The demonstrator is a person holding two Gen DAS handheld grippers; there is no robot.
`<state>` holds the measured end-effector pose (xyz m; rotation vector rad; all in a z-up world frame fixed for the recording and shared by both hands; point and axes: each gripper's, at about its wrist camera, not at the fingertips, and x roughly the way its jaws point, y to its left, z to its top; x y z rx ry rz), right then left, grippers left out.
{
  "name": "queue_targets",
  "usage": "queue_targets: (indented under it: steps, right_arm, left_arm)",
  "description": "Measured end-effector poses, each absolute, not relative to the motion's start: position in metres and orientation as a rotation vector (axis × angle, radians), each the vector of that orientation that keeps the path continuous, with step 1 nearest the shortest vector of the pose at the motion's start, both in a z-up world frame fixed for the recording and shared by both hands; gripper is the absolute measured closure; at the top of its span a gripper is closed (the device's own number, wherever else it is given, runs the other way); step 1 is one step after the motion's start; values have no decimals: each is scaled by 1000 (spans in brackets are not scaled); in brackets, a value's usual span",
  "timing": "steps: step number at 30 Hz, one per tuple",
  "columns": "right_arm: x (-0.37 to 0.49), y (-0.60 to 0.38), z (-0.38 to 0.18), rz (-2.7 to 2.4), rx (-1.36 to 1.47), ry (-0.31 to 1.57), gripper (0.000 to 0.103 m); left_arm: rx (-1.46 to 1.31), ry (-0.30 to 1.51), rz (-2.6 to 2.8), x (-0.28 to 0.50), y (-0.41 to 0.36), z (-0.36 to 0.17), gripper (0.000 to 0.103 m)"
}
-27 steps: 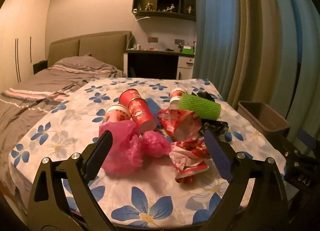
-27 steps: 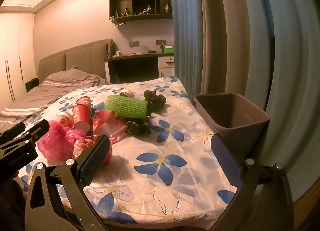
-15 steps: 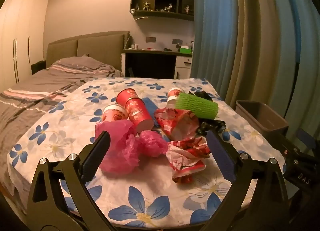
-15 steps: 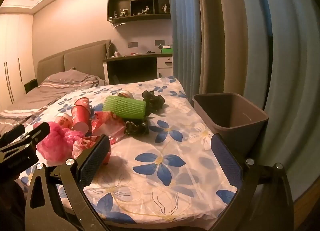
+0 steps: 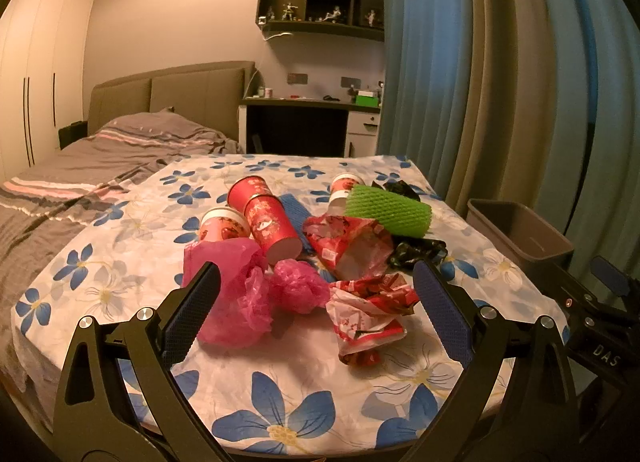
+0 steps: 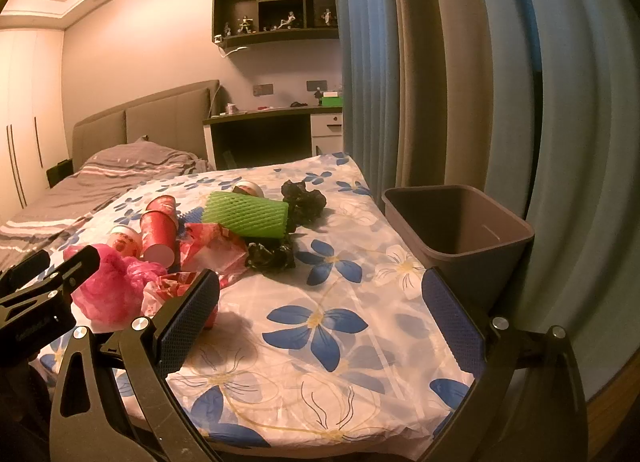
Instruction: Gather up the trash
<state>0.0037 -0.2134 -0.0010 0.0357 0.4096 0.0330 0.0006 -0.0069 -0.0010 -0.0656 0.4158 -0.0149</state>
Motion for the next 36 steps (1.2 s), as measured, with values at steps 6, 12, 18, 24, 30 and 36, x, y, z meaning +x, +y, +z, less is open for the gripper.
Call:
queue_targets:
  steps: [6,12,18,24,30,36]
  right_arm:
    - [4,-214,-1,33,37,410,5]
    - [3,-214,0,32,37,408,5]
    - [3,-215,0,32,38,409,5]
    - [2,-214,-1,31,37,407,5]
    - [2,-216,1,30,36,406,5]
    - [2,-216,1,29,37,405,5]
  left_arm:
    - [-66,417,-17,1,-8,-1,8]
    - [-65,416,-14,1,-9,-1,8]
    - [-67,420,-17,1,-12,-2,8]
    - [-66,420,-18,1,-14,-3,8]
    - [-68,421,-17,1,-13,-3,8]
    - [-68,420,-18,1,-13,-3,8]
